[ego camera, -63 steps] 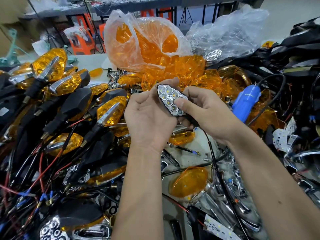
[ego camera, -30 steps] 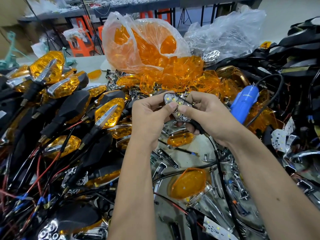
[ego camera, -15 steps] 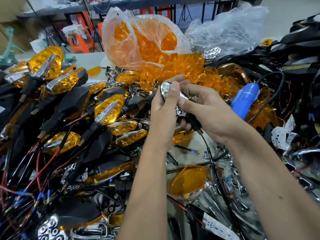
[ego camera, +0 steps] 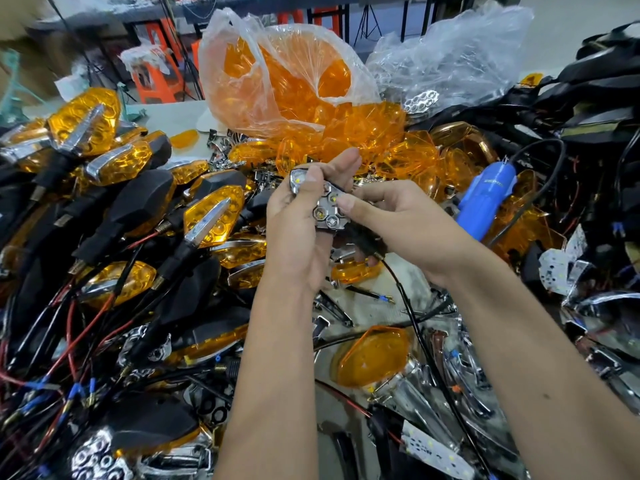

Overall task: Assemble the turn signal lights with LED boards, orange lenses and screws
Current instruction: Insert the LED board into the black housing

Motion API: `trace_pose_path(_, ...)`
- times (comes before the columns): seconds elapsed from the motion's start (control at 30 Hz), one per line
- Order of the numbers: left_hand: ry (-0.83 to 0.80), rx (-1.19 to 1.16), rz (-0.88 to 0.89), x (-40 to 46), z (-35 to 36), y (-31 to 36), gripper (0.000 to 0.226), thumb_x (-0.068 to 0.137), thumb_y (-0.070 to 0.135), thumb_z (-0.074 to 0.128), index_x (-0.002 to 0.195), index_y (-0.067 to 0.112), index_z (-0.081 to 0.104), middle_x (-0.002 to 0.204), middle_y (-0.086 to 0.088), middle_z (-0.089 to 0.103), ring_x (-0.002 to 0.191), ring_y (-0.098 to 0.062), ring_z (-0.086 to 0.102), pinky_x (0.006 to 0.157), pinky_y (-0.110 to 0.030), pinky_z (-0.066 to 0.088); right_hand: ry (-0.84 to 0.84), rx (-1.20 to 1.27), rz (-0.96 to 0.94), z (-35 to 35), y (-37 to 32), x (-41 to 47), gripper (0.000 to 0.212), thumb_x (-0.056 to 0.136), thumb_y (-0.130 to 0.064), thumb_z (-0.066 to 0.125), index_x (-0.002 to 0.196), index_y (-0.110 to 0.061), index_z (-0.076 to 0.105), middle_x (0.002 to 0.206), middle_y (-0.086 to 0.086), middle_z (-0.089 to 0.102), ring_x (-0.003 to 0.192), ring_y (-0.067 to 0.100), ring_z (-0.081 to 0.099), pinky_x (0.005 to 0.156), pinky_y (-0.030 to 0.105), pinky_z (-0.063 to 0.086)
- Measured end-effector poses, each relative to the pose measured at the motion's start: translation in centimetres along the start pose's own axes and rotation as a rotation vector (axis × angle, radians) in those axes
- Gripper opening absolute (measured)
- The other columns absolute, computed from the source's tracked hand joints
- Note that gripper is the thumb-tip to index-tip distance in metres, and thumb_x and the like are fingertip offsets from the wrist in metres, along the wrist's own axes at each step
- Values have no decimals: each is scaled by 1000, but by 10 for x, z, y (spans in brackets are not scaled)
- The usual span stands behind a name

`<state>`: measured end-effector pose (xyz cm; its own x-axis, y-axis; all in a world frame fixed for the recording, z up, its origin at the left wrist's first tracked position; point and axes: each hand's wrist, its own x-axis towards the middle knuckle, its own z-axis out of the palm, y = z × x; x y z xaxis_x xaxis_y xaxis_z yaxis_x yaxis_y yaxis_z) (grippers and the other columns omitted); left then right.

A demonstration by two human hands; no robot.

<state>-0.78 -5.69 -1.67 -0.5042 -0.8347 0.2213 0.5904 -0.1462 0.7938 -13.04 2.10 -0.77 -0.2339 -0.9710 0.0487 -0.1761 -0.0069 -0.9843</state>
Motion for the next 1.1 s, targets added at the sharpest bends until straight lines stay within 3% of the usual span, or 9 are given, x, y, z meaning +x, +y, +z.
trace_pose_path(0.2, -55, 50, -27, -3, 0, 4, 18, 111, 10, 41, 109, -1, 55, 121, -21, 73, 120, -35, 69, 92, -47, 60, 10, -68, -74, 2, -1, 2, 33, 105, -24, 61, 91, 5, 54, 72, 21, 70, 54, 36, 67, 53, 47, 58)
trace_pose_path(0.33, 4, 128, 30, -4, 4, 1, 17, 110, 6, 41, 105, -1, 55, 101, -16, 78, 106, -35, 74, 86, -47, 62, 14, -94, -67, 4, -3, 2, 30, 107, -22, 58, 98, 6, 57, 78, 27, 70, 56, 39, 71, 51, 49, 62)
trace_pose_path(0.5, 119, 304, 80, -2, 4, -6, 16, 105, 11, 48, 98, 1, 58, 94, -23, 71, 100, -46, 73, 93, -65, 57, -61, -90, 9, -3, -4, -1, 39, 107, -29, 56, 102, 9, 66, 85, 25, 74, 70, 40, 75, 61, 47, 65)
trace_pose_path(0.6, 178, 351, 116, 0, -2, -2, 14, 106, 11, 47, 100, 6, 58, 97, -18, 75, 84, -37, 76, 73, -46, 63, 72, -100, 53, -14, -2, -3, 47, 107, -39, 53, 92, 0, 73, 77, 17, 75, 68, 32, 75, 55, 34, 62)
trace_pose_path(0.67, 211, 331, 90, 1, -8, 3, 14, 108, 7, 43, 101, 8, 55, 101, -15, 76, 65, -28, 72, 54, -32, 55, 222, -114, 45, -23, 3, -2, 44, 109, -33, 52, 88, -1, 72, 76, 16, 75, 61, 28, 72, 51, 31, 58)
trace_pose_path(0.77, 281, 190, -42, 2, -11, 11, 17, 106, 0, 42, 96, 8, 55, 87, -12, 72, 50, -20, 56, 44, -25, 42, 341, -352, 14, -26, 12, 2, 28, 106, -23, 59, 83, -12, 72, 75, 6, 75, 59, 19, 68, 51, 30, 56)
trace_pose_path(0.93, 285, -39, -270, 0, -15, 18, 20, 105, 1, 40, 93, 11, 53, 68, -1, 55, 44, -15, 48, 41, -19, 36, 269, -812, -36, -14, 19, 8, 5, 96, -28, 72, 93, -28, 68, 87, -4, 67, 82, 18, 63, 77, 41, 56)
trace_pose_path(1.0, 235, -100, -320, -1, -16, 21, 20, 104, 3, 39, 92, 12, 52, 67, -1, 53, 46, -15, 47, 42, -19, 37, 236, -909, -48, -12, 19, 8, 5, 95, -32, 73, 97, -29, 69, 91, -3, 64, 86, 17, 58, 77, 36, 52)
trace_pose_path(1.1, 191, -173, -358, -2, -15, 22, 22, 100, 4, 36, 89, 14, 52, 69, 0, 52, 50, -16, 47, 44, -20, 38, 101, -769, -81, -14, 12, 3, 7, 92, -34, 77, 89, -30, 72, 82, -8, 65, 72, 6, 55, 64, 17, 42)
